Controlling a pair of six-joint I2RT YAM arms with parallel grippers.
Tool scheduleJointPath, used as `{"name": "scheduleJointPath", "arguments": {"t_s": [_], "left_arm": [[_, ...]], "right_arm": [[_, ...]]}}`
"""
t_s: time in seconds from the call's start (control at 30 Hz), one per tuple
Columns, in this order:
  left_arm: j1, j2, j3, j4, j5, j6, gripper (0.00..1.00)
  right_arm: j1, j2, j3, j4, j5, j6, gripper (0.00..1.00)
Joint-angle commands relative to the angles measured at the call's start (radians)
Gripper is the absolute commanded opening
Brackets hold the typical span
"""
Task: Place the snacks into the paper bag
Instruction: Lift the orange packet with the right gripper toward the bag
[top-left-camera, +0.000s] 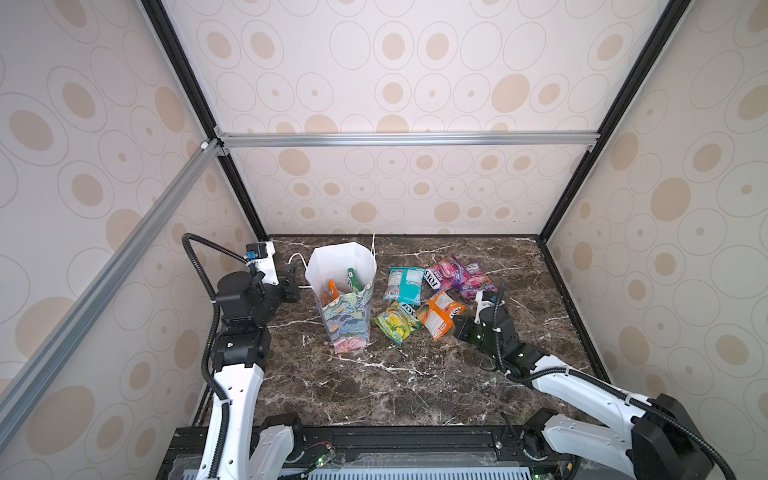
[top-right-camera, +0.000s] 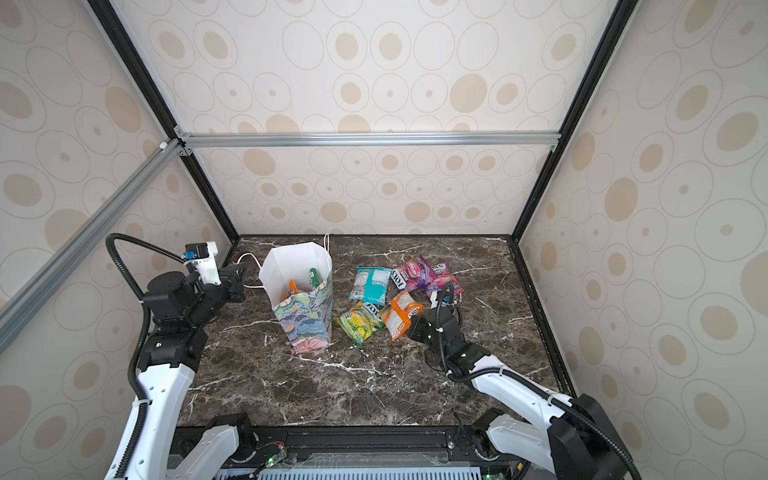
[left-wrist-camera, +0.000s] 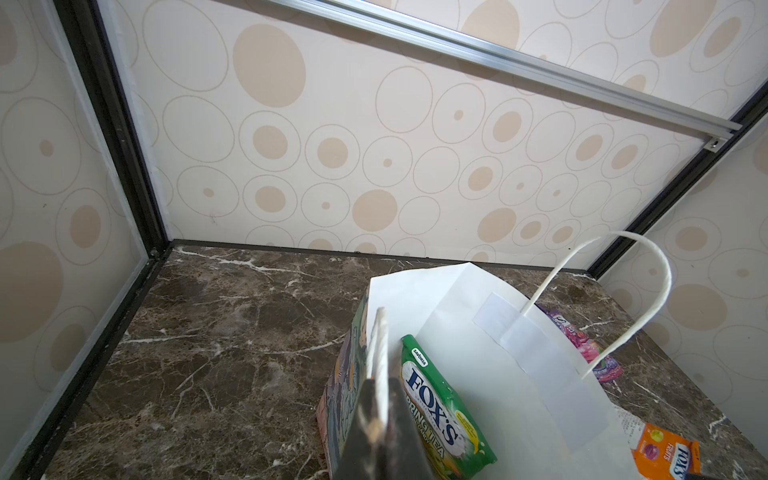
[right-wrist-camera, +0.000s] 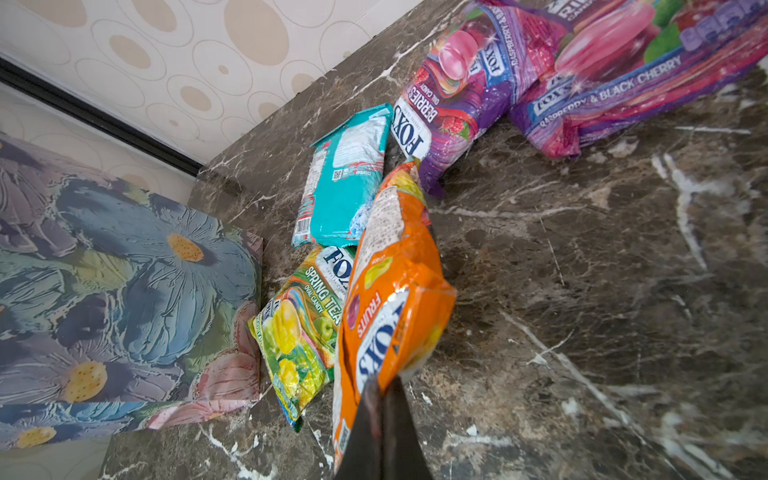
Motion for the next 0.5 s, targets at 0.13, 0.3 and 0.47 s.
{"name": "scheduleJointPath", "arguments": {"t_s": [0.13,0.3,0.47], "left_arm": [[0.003,-0.02,0.012,0.02,0.008,0.007,0.0],[0.002,-0.02,0.007,0.031,0.019,0.0,0.0],[0.002,-0.026,0.008,0.028,0.013,0.001,0.0]], "right_arm": [[0.0,0.007,0.108,0.0,-0.045,-0.101,0.0],[0.006,0.006,0.137,0.036,-0.062,-0.129,0.0],[0.012,-0.002,0.189,-0.035,-0.069,-0.181,0.0]]}}
